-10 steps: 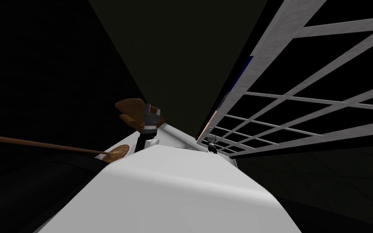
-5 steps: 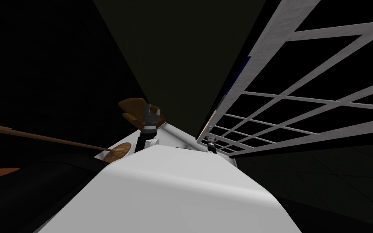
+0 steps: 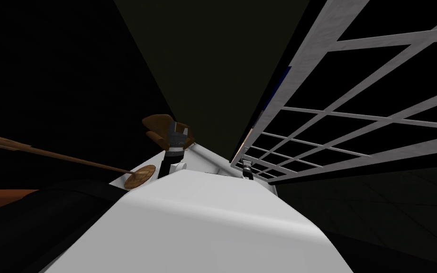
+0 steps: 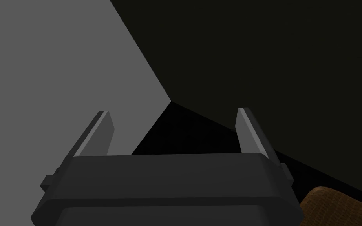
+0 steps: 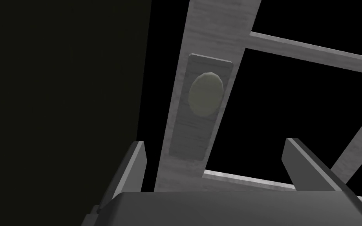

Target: Pull the door open

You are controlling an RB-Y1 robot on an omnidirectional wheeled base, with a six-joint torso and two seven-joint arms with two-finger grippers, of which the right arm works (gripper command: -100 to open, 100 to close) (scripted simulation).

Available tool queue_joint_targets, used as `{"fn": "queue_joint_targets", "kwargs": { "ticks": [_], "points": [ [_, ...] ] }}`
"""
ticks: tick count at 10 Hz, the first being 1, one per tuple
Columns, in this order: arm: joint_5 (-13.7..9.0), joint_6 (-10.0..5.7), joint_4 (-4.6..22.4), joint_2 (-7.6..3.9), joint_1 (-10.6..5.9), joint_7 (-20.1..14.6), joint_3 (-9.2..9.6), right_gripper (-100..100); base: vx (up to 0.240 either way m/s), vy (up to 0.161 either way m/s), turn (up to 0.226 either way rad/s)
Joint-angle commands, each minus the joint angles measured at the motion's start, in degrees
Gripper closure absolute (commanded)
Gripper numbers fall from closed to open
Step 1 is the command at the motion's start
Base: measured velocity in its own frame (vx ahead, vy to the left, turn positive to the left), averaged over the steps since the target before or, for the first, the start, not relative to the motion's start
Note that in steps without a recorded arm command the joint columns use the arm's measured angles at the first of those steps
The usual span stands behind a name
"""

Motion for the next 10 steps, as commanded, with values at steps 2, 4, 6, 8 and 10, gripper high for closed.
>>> {"fn": "queue_joint_targets", "kwargs": {
  "ticks": [2,4,6,8,10],
  "points": [
    [-1.1,0.13,-0.3,0.1,0.05,-3.9,0.48,-100,-0.04,-0.011,0.018],
    [-2.3,0.25,-0.6,0.23,0.09,-7.1,0.96,-100,-0.055,-0.015,0.036],
    [-3.1,0.33,-0.8,0.31,0.12,-9.7,1.31,-100,-0.044,-0.015,0.023],
    [-3.2,0.33,-0.9,0.33,0.13,-10.0,1.38,-100,-0.027,-0.006,0.013],
    [-3.6,-0.22,-0.3,-0.79,0.65,-11.5,1.04,-100,0.124,-0.006,0.084]
  ]
}}
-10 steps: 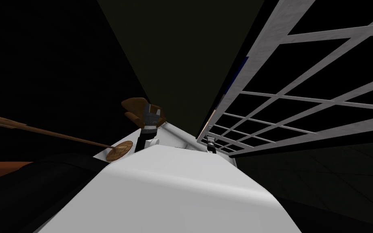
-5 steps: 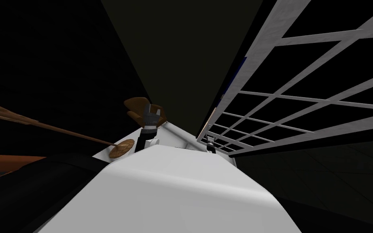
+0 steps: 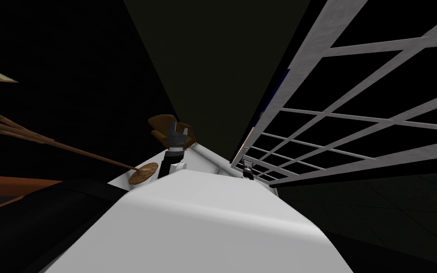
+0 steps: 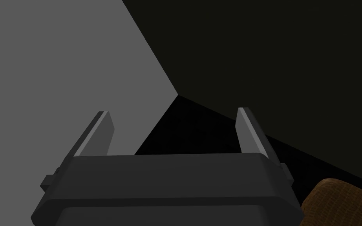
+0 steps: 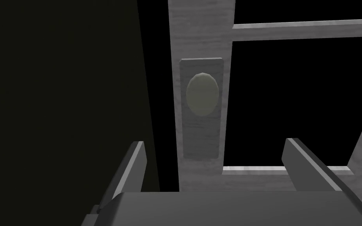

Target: Pull the door open

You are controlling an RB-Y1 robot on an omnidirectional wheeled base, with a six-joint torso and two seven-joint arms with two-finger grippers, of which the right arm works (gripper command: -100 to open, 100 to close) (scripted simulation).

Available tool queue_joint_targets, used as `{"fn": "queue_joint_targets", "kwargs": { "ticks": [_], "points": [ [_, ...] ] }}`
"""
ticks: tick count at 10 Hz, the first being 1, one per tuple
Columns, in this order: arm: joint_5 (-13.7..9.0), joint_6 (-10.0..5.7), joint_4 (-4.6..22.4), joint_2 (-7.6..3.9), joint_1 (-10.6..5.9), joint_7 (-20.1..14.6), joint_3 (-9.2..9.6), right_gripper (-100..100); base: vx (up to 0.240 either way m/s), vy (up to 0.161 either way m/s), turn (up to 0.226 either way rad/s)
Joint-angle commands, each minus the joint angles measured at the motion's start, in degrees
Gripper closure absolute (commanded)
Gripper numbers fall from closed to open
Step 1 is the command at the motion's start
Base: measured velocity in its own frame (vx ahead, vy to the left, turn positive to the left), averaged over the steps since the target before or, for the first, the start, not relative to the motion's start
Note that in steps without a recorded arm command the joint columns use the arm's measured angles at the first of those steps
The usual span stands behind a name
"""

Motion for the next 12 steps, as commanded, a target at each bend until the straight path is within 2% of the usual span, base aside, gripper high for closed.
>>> {"fn": "queue_joint_targets", "kwargs": {
  "ticks": [1,5,7,8,9,10,12],
  "points": [
    [-0.3,-0.4,0.4,-0.86,0.38,-1.0,-0.27,-100,0.197,0.014,0.079],
    [-1.1,-1.65,1.6,-3.4,1.55,-3.8,-1.1,-100,0.206,-0.009,0.098],
    [-1.1,-1.65,1.6,-3.4,1.55,-3.8,-1.1,-100,0.074,-0.019,0.012],
    [-1.4,-2.14,2.0,-4.4,2.02,-5.0,-1.43,-100,0.132,-0.031,0.108],
    [-1.3,-1.72,1.8,-3.86,1.71,-4.2,-1.31,-100,0.081,-0.022,0.031],
    [-1.3,-1.72,1.8,-3.86,1.71,-4.2,-1.31,100,-0.024,0.005,-0.032],
    [-1.3,-1.72,1.8,-3.86,1.71,-4.2,-1.31,100,-0.027,0.005,-0.001]
  ]
}}
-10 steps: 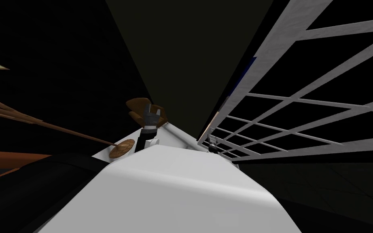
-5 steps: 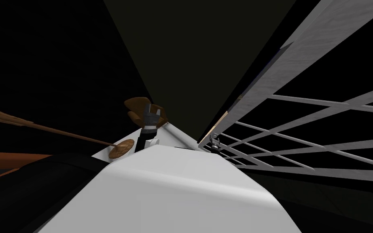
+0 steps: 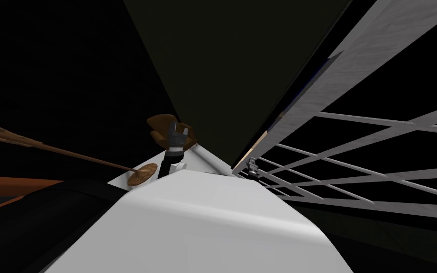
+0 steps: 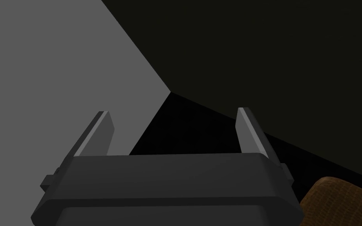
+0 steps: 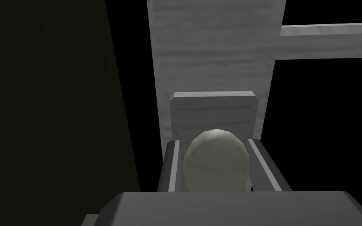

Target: Pull the door open

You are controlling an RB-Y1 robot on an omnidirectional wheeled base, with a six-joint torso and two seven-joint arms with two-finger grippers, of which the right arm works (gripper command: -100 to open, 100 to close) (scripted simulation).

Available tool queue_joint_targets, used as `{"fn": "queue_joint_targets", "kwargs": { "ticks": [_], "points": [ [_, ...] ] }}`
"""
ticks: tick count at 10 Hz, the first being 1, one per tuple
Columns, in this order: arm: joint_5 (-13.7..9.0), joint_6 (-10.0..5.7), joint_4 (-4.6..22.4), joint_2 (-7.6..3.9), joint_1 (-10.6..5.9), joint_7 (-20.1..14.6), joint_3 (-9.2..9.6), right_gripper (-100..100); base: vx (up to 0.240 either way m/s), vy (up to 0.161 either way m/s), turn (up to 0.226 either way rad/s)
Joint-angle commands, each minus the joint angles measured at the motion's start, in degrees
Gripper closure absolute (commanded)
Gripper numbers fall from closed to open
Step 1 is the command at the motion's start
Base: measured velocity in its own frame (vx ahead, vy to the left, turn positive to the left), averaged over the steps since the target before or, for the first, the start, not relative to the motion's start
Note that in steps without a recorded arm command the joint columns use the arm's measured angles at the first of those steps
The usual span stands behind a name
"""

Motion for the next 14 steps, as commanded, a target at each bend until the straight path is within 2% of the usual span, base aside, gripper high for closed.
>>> {"fn": "queue_joint_targets", "kwargs": {
  "ticks": [1,3,10,11,12,14],
  "points": [
    [0.0,0.0,0.0,0.1,0.04,0.0,0.07,100,-0.007,0.001,0.003],
    [0.0,0.0,0.0,0.1,0.04,0.0,0.07,100,0.0,0.0,0.0],
    [2.4,-1.83,-1.8,-3.76,2.64,-5.9,5.44,100,-0.211,-0.021,0.101],
    [2.6,-2.01,-2.0,-4.12,2.89,-6.4,5.95,100,-0.237,0.0,0.085],
    [2.5,-1.97,-1.5,-3.8,2.43,-6.0,5.57,100,-0.098,0.008,0.013],
    [3.5,-3.16,-1.7,-5.08,3.5,-7.9,7.47,100,-0.198,-0.032,0.107]
  ]
}}
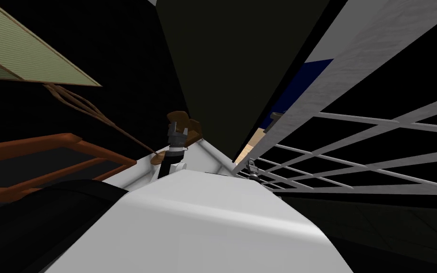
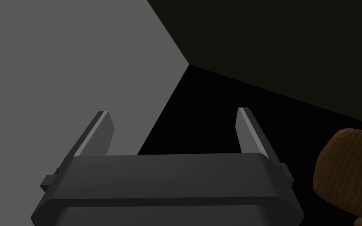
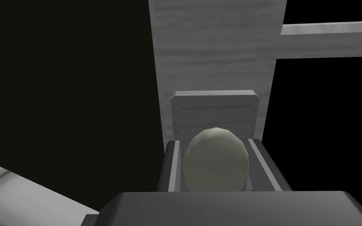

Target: Pull the door open

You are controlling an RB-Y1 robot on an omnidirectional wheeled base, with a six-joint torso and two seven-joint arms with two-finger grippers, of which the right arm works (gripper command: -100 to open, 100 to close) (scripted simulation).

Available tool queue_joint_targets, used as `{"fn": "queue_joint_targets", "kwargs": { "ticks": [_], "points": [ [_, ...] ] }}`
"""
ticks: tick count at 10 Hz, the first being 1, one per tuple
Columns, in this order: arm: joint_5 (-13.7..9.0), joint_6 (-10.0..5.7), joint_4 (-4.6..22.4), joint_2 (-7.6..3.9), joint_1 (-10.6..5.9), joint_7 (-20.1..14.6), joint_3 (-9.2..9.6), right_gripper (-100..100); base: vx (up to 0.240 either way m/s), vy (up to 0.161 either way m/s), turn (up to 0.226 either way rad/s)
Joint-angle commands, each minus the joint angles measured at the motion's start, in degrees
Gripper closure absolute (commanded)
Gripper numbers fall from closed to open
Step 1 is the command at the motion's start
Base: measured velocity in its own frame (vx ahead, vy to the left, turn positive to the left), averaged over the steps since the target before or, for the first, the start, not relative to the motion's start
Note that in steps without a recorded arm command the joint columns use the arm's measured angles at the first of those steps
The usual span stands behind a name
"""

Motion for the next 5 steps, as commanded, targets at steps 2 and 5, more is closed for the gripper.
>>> {"fn": "queue_joint_targets", "kwargs": {
  "ticks": [2,5],
  "points": [
    [1.0,-1.24,-0.6,-1.35,1.23,-1.9,1.85,100,-0.213,-0.049,0.09],
    [2.2,-2.84,-1.1,-3.06,2.39,-4.1,4.01,100,-0.215,-0.021,0.08]
  ]
}}
